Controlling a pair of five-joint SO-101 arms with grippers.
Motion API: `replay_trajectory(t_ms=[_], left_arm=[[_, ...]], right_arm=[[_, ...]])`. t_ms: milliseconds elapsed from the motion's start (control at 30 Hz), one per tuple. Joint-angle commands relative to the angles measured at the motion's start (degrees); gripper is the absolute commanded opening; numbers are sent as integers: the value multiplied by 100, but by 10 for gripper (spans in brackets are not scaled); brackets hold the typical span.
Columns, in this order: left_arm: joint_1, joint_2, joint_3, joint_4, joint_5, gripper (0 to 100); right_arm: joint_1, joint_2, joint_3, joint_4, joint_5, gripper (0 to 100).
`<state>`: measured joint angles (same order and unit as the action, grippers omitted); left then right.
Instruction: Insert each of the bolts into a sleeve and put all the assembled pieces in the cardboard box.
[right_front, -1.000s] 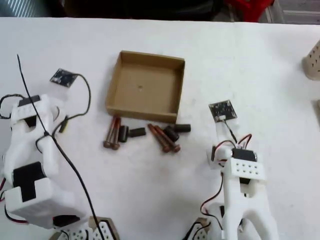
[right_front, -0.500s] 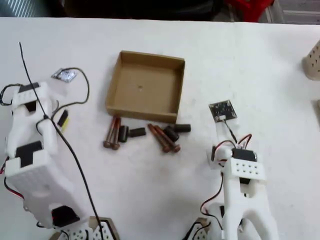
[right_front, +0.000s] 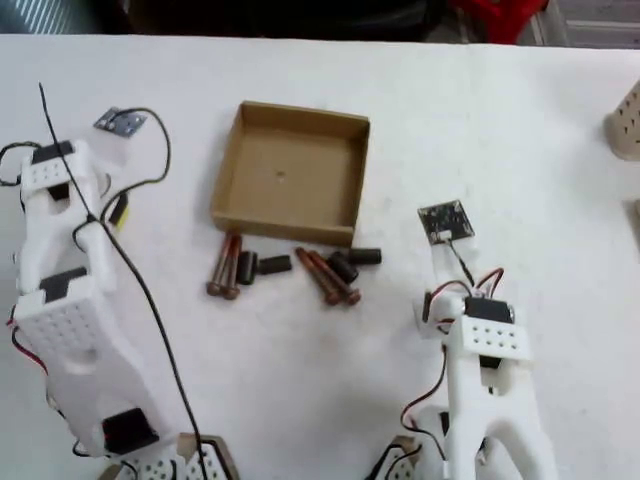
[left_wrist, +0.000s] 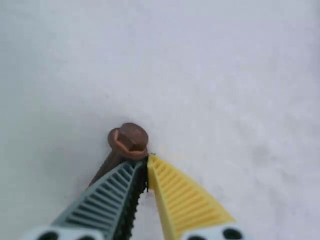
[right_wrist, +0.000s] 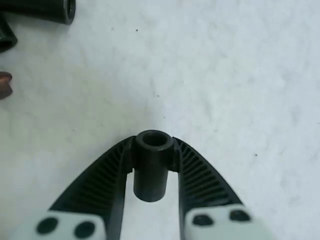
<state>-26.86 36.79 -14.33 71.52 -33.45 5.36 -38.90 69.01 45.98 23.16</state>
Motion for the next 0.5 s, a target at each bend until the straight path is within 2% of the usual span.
replay_trajectory(t_ms=[0, 233, 333, 467], left_arm=[[4, 251, -1152, 536, 26, 27], [-4, 409, -2391, 1574, 18, 35], [-31, 435, -2760, 2057, 0, 106], [-163, 453, -2910, 2171, -70, 171]], right_arm=[[-31, -92, -26, -127, 88, 17], [-22, -92, -26, -171, 88, 17], [-22, -92, -26, -171, 88, 17], [-22, -92, -26, -171, 88, 17]])
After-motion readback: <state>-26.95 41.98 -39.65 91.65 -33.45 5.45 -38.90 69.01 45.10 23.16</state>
